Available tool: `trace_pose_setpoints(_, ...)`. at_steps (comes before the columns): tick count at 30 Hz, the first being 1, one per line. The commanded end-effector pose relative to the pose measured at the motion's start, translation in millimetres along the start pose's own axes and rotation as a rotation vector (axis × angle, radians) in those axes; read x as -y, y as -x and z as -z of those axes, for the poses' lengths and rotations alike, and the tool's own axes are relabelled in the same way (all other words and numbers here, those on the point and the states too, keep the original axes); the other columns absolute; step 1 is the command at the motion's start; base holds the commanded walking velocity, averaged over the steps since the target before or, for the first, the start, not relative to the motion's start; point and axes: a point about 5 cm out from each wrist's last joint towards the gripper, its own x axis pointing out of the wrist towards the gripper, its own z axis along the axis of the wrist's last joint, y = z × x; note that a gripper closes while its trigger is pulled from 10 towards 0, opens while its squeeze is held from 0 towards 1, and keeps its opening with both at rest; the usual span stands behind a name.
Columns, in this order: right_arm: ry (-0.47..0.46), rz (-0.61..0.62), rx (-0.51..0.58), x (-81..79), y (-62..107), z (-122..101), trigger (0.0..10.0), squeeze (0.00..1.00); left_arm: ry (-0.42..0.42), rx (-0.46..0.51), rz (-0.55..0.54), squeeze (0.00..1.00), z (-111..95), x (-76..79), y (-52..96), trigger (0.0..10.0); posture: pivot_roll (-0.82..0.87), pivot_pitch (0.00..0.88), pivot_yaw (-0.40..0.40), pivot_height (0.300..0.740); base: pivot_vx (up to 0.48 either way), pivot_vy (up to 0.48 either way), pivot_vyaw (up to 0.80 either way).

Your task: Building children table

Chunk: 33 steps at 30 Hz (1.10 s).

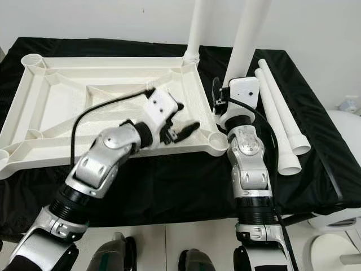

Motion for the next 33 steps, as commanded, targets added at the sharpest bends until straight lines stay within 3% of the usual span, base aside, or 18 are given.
trace_pose_setpoints(1, 0.001, 0.011, 0.017, 2.9, -2.0, -2.5, 10.0, 0.0, -0.035, -0.028, 0.009, 0.0, 5.8, 4.8, -2.4, 10.0, 0.05, 0.046, -0.084, 0.74, 0.0, 0.0, 0.0)
trace_pose_setpoints(4, 0.001, 0.008, 0.018, 2.0, -4.2, -3.1, 10.0, 0.0, -0.107, -0.108, -0.005, 0.0, 22.1, 7.9, -7.9, 10.0, 0.06, 0.046, -0.086, 0.74, 0.0, 0.0, 0.0)
trace_pose_setpoints(11, -0.005, 0.008, 0.01, 1.9, -6.0, -2.5, 10.0, 0.0, -0.106, -0.143, 0.044, 0.0, 31.8, 16.5, -16.4, 10.0, 0.06, 0.055, -0.085, 0.74, 0.0, 0.0, 0.0)
trace_pose_setpoints(24, -0.046, 0.058, -0.037, 4.5, -0.2, 5.5, 10.0, 0.0, -0.101, -0.108, 0.044, 0.0, 28.2, 18.5, -30.5, 10.0, 0.02, 0.043, -0.052, 0.74, 0.0, 0.0, 0.0)
trace_pose_setpoints(33, -0.04, 0.067, -0.042, 5.3, 0.0, 5.7, 10.0, 0.0, -0.089, -0.135, 0.049, 0.0, 32.1, 19.7, -34.0, 10.0, 0.01, 0.045, -0.041, 0.74, 0.0, 0.0, 0.0)
